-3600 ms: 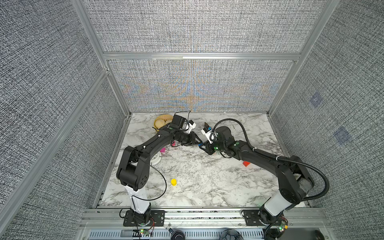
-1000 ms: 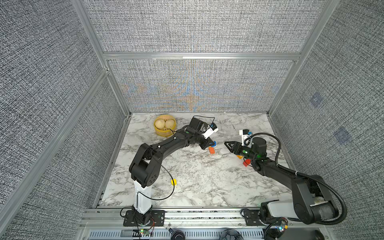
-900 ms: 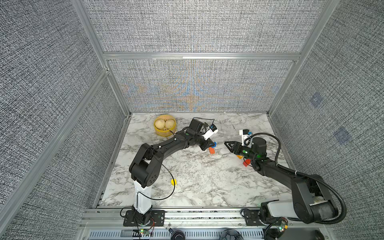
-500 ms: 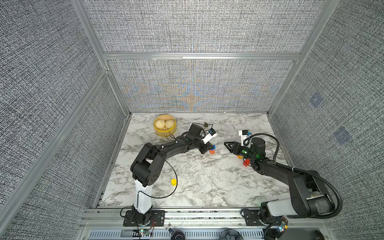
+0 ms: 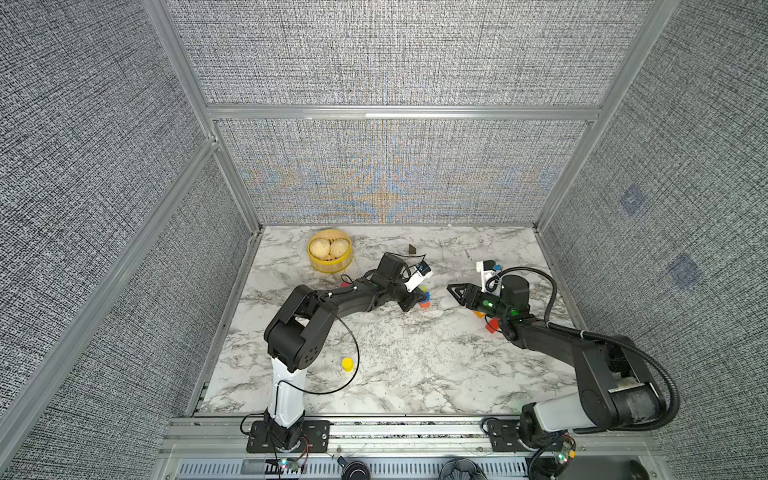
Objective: Build the wood block tower
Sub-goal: 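Lower the blue block beside the orange block and open the left gripper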
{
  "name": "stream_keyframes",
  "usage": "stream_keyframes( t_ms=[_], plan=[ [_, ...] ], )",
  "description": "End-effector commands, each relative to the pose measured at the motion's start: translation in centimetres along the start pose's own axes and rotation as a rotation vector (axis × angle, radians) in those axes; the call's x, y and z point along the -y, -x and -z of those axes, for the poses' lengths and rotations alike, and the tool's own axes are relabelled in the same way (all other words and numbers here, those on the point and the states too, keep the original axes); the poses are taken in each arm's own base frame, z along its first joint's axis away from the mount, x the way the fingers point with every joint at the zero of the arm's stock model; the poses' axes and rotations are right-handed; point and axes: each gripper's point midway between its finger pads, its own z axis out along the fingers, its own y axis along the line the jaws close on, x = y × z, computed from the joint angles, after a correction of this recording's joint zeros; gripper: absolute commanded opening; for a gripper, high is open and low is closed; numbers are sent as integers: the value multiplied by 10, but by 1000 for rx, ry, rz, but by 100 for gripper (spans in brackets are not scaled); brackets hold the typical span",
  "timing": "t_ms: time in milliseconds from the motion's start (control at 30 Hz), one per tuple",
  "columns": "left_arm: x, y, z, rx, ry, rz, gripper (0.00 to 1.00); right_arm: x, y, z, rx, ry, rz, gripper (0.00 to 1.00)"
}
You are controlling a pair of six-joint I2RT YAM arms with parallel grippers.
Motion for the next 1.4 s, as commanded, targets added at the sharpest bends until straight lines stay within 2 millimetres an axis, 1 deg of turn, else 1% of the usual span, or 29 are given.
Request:
stream_keyframes(
  t_ms=[0,600,967,1200,1367],
  plan=[
    [-4,1,-6,15,5,-17,11,-5,4,0,15,24,18,52],
    [-7,-14,-14,-11,16,-20,10,-3,2,-2,9,26,10,52],
    [-11,-16,-18,-6,32,-26,10,-3,1,-3,6,29,8,52],
    [-12,-11,-19,5,30,-27,10,-3,2,-4,5,32,6,52],
    [-11,-12,-21,3,21,-23,10,-2,0,-5,1,30,5,52]
  ],
)
